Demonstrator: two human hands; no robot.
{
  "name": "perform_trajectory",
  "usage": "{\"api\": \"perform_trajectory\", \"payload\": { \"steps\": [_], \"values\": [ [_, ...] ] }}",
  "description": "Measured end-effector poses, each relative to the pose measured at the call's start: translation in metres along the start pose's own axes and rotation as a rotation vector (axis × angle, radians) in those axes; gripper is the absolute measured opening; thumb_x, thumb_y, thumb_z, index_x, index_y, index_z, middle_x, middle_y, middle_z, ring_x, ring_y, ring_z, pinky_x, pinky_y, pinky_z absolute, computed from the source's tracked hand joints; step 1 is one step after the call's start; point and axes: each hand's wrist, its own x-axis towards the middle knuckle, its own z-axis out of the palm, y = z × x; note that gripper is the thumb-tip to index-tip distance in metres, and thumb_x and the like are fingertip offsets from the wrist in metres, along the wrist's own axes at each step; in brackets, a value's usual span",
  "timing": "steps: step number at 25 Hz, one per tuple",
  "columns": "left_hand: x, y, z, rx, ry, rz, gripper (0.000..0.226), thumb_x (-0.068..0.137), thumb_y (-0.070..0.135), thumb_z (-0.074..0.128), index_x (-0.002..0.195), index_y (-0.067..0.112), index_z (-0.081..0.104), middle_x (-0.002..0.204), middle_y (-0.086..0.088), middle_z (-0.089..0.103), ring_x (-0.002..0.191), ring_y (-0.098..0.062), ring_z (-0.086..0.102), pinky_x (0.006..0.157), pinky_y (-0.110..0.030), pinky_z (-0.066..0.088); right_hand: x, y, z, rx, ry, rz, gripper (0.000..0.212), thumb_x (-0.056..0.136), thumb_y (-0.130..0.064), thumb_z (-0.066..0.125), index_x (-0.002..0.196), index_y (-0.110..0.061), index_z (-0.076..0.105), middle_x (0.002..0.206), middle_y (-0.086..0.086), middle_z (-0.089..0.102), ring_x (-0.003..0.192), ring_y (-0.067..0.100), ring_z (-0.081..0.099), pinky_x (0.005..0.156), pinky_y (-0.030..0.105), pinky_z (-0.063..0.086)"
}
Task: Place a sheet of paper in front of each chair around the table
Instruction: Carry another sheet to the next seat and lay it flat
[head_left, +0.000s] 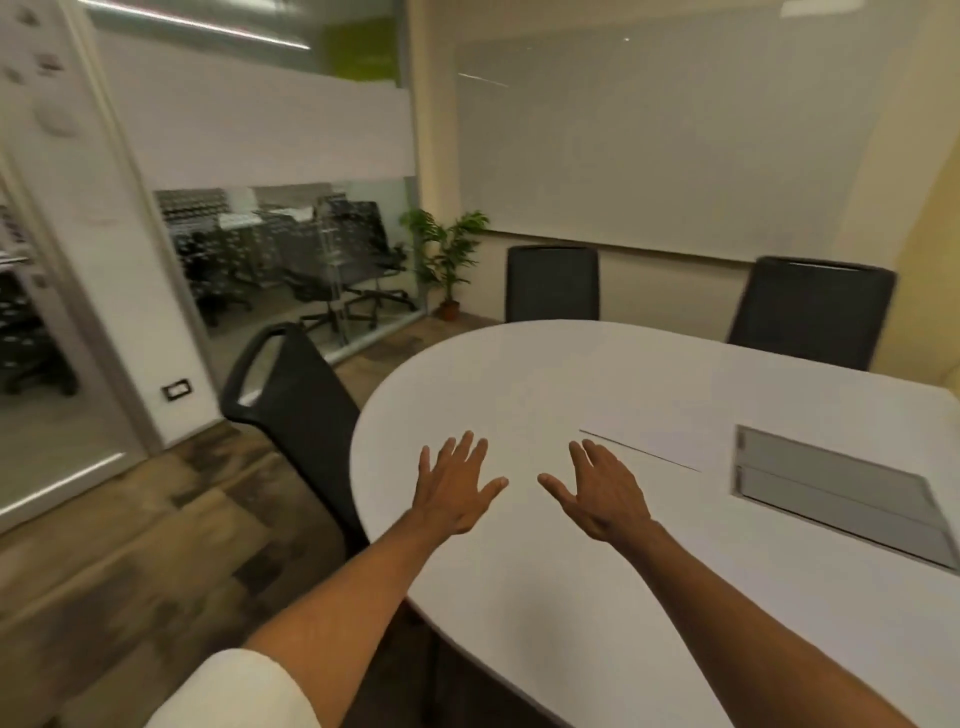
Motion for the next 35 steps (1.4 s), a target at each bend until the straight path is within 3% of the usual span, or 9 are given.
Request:
{"api": "perform_trajectory", "payload": {
  "steps": [10,20,27,35],
  "values": [
    [-0.021,-0.250,-0.096,0.032,0.178,-0.323,0.070,0.094,0.058,0.033,0.152,0.023,0.015,0.162,-0.001,0.008,0.149,-0.023,0.006,0.120,-0.052,0.000,0.103,-0.269,0.052,0.023,-0.016,-0.295,0.081,0.088,-0.070,0.025,0.149,-0.016,0.023,0.158,0.007,0.023,0.145,0.027,0.023,0.116,0.043,0.025],
    [0.003,-0.408,-0.129,0.039,0.195,-0.499,0.068,0.095,0.055,0.034,0.152,0.024,0.015,0.162,-0.002,0.007,0.149,-0.025,0.007,0.119,-0.055,0.001,0.200,-0.423,0.105,0.054,-0.002,-0.553,0.077,0.089,-0.068,0.026,0.139,-0.010,0.036,0.141,0.010,0.045,0.131,0.026,0.040,0.109,0.042,0.035],
    [0.088,-0.524,-0.148,0.056,0.195,-0.587,0.069,0.094,0.057,0.032,0.152,0.024,0.012,0.162,-0.002,0.008,0.149,-0.025,0.007,0.119,-0.054,0.000,0.329,-0.525,0.148,0.095,0.012,-0.621,0.076,0.089,-0.068,0.023,0.138,-0.012,0.037,0.140,0.009,0.044,0.134,0.027,0.036,0.112,0.044,0.030],
    [0.191,-0.630,-0.158,0.070,0.176,-0.599,0.068,0.095,0.056,0.033,0.152,0.023,0.014,0.162,-0.003,0.008,0.149,-0.027,0.009,0.117,-0.056,0.000,0.449,-0.600,0.197,0.031,-0.022,-0.594,0.079,0.091,-0.066,0.020,0.147,-0.011,0.025,0.155,0.012,0.026,0.145,0.028,0.018,0.119,0.046,0.017]
  ]
}}
